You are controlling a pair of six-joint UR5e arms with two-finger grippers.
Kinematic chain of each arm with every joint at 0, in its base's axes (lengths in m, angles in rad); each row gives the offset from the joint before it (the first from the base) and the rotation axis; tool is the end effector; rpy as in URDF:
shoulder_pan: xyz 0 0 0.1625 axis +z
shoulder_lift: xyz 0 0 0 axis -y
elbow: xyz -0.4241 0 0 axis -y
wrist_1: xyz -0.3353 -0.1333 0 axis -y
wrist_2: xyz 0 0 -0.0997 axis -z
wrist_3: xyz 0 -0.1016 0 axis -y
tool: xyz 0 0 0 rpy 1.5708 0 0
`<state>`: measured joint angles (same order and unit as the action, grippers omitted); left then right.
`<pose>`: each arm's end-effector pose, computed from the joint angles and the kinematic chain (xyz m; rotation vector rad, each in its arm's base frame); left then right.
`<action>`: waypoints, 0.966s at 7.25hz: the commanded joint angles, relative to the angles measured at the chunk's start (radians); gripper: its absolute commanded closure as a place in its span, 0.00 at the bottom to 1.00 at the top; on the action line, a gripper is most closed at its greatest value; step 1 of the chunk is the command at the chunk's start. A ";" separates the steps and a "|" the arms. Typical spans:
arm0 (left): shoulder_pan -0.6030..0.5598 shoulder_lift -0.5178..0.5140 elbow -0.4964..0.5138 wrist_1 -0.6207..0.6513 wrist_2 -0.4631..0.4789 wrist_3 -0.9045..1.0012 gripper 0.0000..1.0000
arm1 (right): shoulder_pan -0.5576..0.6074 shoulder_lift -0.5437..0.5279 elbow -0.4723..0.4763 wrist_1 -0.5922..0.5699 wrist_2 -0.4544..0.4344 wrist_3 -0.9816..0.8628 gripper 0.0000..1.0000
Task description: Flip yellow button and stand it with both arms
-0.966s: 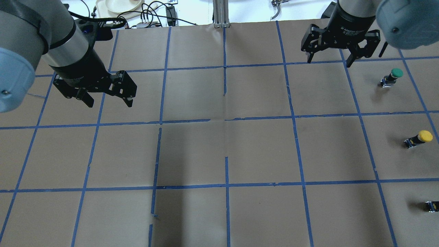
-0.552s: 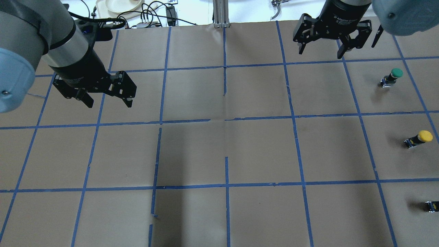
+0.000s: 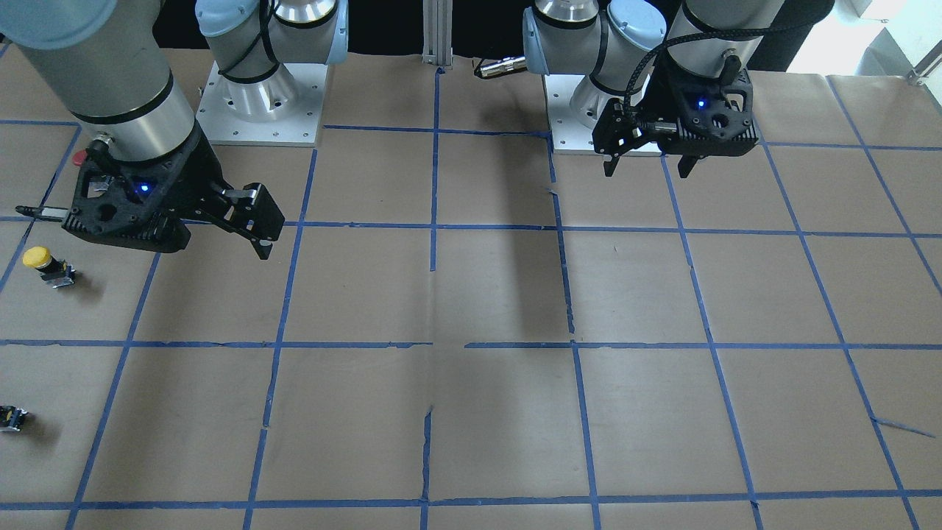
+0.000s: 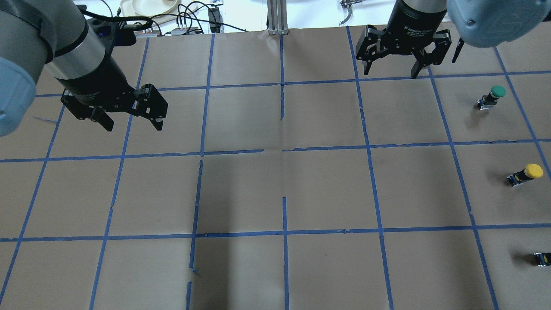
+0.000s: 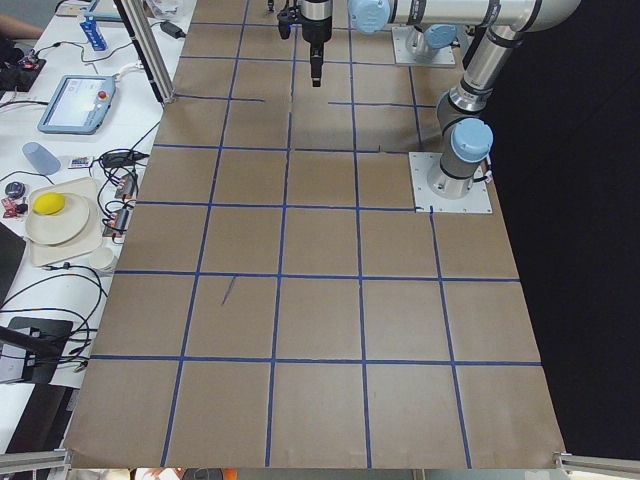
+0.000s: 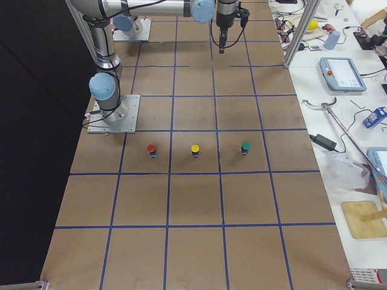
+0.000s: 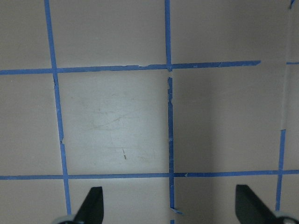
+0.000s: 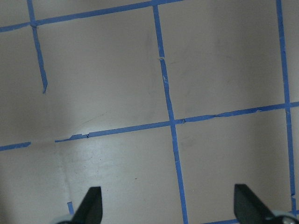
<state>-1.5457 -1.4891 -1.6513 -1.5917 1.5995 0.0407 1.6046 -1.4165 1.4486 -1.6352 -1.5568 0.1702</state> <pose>-0.1203 -0.4015 0.4821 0.0247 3.1133 0.0321 0.1517 -0.4984 0.4725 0.2125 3.1168 -0.0480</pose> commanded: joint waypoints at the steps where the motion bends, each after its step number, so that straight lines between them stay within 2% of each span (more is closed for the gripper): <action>1: 0.001 0.001 -0.004 -0.001 -0.003 -0.001 0.00 | 0.009 0.002 0.004 -0.002 0.003 0.006 0.00; 7: 0.003 0.000 -0.015 0.009 0.008 0.001 0.00 | 0.009 0.002 0.009 -0.005 0.006 0.014 0.00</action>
<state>-1.5458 -1.4888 -1.6664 -1.5846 1.6048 0.0409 1.6137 -1.4141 1.4551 -1.6386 -1.5527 0.1807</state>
